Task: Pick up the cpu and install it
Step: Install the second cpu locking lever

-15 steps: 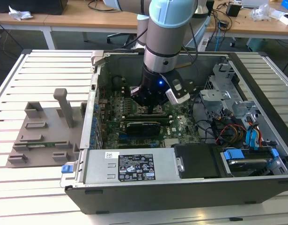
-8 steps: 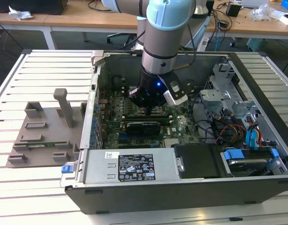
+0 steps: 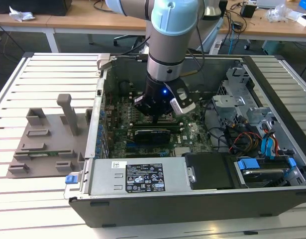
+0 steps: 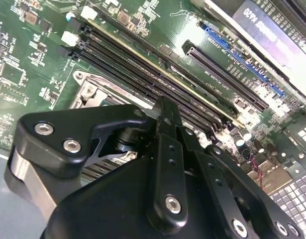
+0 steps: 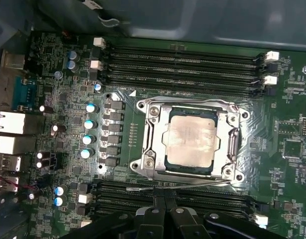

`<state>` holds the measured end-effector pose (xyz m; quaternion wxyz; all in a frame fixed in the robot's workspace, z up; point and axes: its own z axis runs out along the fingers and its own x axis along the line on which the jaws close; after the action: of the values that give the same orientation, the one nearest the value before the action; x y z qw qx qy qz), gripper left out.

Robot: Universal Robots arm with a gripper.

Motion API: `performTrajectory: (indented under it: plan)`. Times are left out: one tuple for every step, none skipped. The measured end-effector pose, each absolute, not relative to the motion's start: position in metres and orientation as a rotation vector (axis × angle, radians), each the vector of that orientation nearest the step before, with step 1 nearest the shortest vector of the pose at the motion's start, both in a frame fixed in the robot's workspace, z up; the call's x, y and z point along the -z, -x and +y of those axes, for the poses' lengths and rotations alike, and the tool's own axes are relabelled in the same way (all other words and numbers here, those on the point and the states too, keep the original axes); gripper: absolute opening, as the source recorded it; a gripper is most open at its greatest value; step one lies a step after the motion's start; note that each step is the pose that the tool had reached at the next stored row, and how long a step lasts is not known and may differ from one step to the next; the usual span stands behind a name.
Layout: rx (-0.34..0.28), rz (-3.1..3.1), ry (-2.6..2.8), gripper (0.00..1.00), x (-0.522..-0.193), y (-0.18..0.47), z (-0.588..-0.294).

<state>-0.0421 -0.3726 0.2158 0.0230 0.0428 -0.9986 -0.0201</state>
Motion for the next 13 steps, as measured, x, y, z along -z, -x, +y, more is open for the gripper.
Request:
performTrajectory:
  plan:
    - [0.062, -3.092, -0.133, 0.11, -0.215, 0.042, -0.373]
    - [0.062, -3.092, -0.132, 0.11, -0.213, 0.043, -0.373]
    - [0.062, -3.092, -0.132, 0.11, -0.212, 0.043, -0.373]
    - [0.062, -3.092, -0.133, 0.11, -0.211, 0.044, -0.373]
    - [0.062, -3.092, -0.132, 0.11, -0.21, 0.045, -0.373]
    - [0.062, -3.092, -0.132, 0.11, -0.21, 0.046, -0.373]
    - [0.062, -3.092, -0.132, 0.11, -0.209, 0.047, -0.373]
    - [0.062, -3.092, -0.132, 0.11, -0.209, 0.049, -0.373]
    - [0.062, -3.092, -0.132, 0.11, -0.209, 0.051, -0.372]
    - [0.063, -3.092, -0.132, 0.11, -0.208, 0.053, -0.372]
    - [0.062, -3.092, -0.133, 0.11, -0.208, 0.055, -0.371]
    - [0.062, -3.092, -0.133, 0.11, -0.208, 0.056, -0.37]
    - [0.062, -3.092, -0.133, 0.11, -0.208, 0.057, -0.37]
